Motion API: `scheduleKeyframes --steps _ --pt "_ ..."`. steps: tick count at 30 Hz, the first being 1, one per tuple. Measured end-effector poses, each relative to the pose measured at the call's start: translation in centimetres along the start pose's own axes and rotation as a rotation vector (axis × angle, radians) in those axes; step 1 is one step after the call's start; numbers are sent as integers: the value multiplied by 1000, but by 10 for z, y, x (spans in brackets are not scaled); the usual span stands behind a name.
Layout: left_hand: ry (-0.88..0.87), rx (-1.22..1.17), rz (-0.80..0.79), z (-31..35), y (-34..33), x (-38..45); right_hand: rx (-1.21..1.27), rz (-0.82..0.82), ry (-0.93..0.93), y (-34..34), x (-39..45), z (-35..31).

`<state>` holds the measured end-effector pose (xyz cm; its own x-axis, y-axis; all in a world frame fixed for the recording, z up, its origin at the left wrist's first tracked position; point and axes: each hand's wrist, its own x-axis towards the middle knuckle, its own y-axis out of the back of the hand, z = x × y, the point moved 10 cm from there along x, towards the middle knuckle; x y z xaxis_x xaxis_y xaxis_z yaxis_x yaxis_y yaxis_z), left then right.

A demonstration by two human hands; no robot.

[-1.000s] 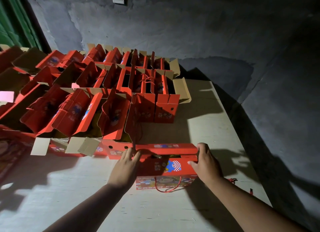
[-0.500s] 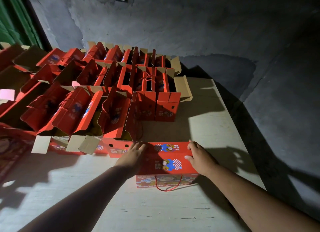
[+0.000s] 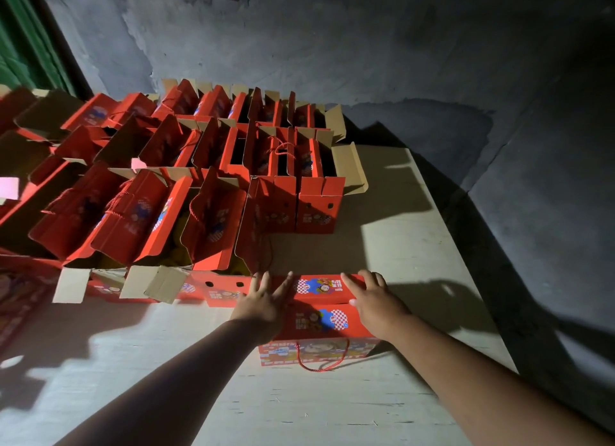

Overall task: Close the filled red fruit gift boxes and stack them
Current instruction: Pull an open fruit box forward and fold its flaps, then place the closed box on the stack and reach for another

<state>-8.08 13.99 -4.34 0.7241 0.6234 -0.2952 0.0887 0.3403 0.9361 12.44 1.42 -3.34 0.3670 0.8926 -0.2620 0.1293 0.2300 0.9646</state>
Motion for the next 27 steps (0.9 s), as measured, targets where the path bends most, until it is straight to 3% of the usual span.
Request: scheduleKeyframes --steps 5,12,20,24,27 --pt "-23 -149 38 -2 -11 -4 77 -32 -23 -15 -9 4" --pt "-16 -92 112 -3 -22 -3 131 -51 -18 -34 -17 2" --pt "-15 -151 86 -4 -24 -1 223 -97 -4 -36 -18 3" --pt "95 -498 192 -19 -19 -12 174 -87 82 -36 -32 6" --pt "262 -943 287 -39 -30 -24 28 -66 49 -43 -38 7"
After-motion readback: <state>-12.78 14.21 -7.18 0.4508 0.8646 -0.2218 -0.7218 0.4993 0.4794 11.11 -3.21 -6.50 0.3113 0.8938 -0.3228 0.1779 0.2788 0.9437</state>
